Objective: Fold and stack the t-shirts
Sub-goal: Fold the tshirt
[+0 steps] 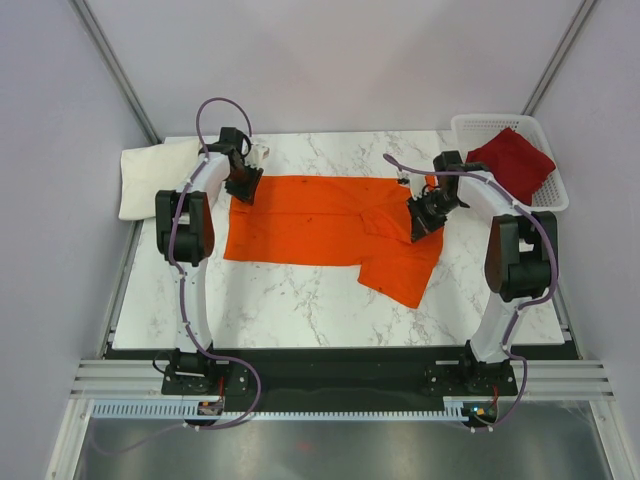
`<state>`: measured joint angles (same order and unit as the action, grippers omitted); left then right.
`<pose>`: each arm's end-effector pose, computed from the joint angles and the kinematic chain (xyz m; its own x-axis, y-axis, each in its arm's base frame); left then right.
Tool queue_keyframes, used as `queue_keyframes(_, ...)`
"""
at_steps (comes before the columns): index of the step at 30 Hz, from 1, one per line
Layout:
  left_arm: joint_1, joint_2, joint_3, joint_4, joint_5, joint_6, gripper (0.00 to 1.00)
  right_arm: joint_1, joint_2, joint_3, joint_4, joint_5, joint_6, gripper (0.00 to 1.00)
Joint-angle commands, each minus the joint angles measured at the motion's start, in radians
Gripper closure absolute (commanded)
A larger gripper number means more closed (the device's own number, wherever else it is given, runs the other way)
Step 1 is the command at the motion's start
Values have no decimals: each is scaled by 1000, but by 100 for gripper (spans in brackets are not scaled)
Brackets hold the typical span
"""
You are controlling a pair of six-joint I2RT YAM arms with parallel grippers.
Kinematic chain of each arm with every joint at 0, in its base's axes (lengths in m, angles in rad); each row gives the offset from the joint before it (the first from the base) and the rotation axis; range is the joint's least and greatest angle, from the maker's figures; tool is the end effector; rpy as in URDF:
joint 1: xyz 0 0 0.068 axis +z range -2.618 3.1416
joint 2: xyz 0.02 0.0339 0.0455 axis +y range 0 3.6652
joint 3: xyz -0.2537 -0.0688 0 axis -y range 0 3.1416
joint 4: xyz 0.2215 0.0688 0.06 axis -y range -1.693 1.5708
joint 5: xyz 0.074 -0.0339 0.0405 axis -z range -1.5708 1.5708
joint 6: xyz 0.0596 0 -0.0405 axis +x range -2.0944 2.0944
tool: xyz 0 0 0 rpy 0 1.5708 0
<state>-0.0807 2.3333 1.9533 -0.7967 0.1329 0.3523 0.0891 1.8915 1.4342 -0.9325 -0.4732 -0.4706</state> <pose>0.4721 -0.0461 0.1476 -0.8187 0.4093 -0.4026 0.4402 0.8977 0.0177 0.3443 0.0580 0.1853 -0.8003 -0.4767 -0.3637 -0.5877 0.7440 0.3179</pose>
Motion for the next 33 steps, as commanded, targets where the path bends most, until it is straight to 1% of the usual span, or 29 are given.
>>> queue_keyframes(1, 13, 6, 7, 2, -9, -10, 62, 11, -43, -8, -14, -22, 7, 98)
queue_keyframes(2, 13, 5, 6, 4, -9, -10, 62, 9, -42, -8, -14, -19, 7, 94)
queue_keyframes(4, 13, 1, 9, 4, -13, -9, 62, 11, -38, -6, -11, -5, 7, 90)
queue_keyframes(7, 13, -3, 12, 4, -18, -1, 62, 5, -34, 25, -9, 18, 9, 73)
queue_keyframes(8, 15, -8, 15, 4, -21, 7, 62, -11, -25, 64, -6, 31, 15, 64)
queue_keyframes(9, 13, -11, 16, 2, -22, 7, 62, -21, -19, 90, -2, 34, 15, 62)
queue_keyframes(13, 13, -28, 18, 2, -24, 19, 61, -83, 44, 231, 61, 50, 62, 60)
queue_keyframes(14, 13, -28, 16, 4, -29, 19, 61, -86, 81, 277, 72, 50, 75, 60)
queue_keyframes(16, 13, -31, 18, 4, -33, 22, 61, -84, 122, 317, 107, 53, 79, 60)
queue_keyframes(20, 13, -19, 16, 2, -47, 27, 61, -86, 254, 419, 133, 57, 93, 61)
queue_keyframes(26, 15, 20, 24, 4, -73, 39, 61, -86, 385, 498, 169, 88, 110, 61)
queue_keyframes(33, 15, 73, 73, 5, -92, 51, 61, -86, 466, 561, 192, 159, 112, 61)
